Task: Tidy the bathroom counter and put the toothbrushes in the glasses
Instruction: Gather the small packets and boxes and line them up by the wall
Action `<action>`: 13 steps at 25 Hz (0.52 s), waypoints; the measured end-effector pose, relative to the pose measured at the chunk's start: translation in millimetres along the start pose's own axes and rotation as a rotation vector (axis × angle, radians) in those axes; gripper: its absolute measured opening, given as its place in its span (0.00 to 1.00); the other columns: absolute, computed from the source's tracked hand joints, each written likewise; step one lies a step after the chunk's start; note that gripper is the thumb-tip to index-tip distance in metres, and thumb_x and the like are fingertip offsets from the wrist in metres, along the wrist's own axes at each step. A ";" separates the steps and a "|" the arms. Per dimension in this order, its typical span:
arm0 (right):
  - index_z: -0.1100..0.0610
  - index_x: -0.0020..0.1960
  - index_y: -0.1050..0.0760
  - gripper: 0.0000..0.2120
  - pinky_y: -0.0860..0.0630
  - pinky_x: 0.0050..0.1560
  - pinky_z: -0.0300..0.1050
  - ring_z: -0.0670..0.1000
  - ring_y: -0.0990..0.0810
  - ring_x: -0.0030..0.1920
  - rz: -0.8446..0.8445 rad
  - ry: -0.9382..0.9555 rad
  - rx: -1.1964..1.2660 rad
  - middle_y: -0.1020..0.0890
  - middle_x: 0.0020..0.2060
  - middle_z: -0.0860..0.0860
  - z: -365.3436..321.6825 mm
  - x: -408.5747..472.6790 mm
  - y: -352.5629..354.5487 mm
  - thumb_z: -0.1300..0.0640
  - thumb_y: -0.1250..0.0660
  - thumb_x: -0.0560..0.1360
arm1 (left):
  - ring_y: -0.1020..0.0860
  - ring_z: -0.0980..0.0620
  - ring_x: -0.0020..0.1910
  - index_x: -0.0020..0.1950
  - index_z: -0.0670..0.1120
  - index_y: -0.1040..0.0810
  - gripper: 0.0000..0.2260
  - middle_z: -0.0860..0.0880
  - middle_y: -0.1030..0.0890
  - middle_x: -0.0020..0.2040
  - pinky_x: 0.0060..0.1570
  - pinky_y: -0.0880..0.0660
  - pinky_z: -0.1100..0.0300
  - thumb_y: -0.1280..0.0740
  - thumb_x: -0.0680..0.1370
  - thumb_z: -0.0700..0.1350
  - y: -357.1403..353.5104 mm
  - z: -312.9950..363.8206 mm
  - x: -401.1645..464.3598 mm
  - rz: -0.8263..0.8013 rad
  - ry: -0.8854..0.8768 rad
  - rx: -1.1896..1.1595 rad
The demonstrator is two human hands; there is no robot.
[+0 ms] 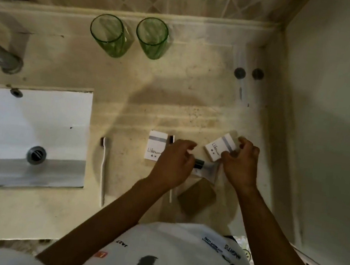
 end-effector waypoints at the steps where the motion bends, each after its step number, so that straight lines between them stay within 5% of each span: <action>1: 0.58 0.72 0.36 0.30 0.27 0.59 0.44 0.58 0.25 0.62 0.009 -0.023 0.034 0.34 0.68 0.58 2.6 -0.9 0.8 0.61 0.28 0.73 | 0.22 0.49 0.56 0.68 0.44 0.26 0.16 0.45 0.23 0.63 0.56 0.27 0.59 0.36 0.80 0.41 -8.3 10.4 10.0 -0.039 -0.031 0.038; 7: 0.54 0.69 0.32 0.27 0.24 0.44 0.37 0.52 0.20 0.53 -0.023 -0.150 0.246 0.23 0.61 0.55 16.6 -0.4 -11.1 0.60 0.30 0.72 | 0.23 0.45 0.61 0.70 0.42 0.28 0.19 0.42 0.24 0.66 0.58 0.28 0.57 0.37 0.79 0.38 -36.3 24.6 51.5 -0.190 0.088 0.073; 10: 0.53 0.67 0.30 0.24 0.28 0.36 0.31 0.49 0.20 0.52 -0.046 -0.127 0.301 0.22 0.56 0.51 6.5 9.6 -11.6 0.62 0.31 0.72 | 0.20 0.47 0.58 0.66 0.44 0.23 0.17 0.46 0.21 0.64 0.56 0.21 0.52 0.33 0.77 0.38 -33.7 11.2 60.8 -0.126 0.241 -0.069; 13: 0.51 0.60 0.28 0.16 0.23 0.39 0.39 0.47 0.20 0.48 -0.086 -0.143 0.311 0.20 0.52 0.50 -1.3 20.0 -12.1 0.60 0.32 0.74 | 0.18 0.51 0.53 0.60 0.48 0.20 0.14 0.52 0.18 0.58 0.46 0.20 0.58 0.32 0.76 0.37 -16.4 -0.1 68.6 0.023 0.272 -0.119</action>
Point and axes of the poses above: each hand's wrist, its own x-axis towards the middle knuckle, its own y-axis out of the back of the hand, z = x × y, the point moved 7 cm from there along x, towards the middle knuckle
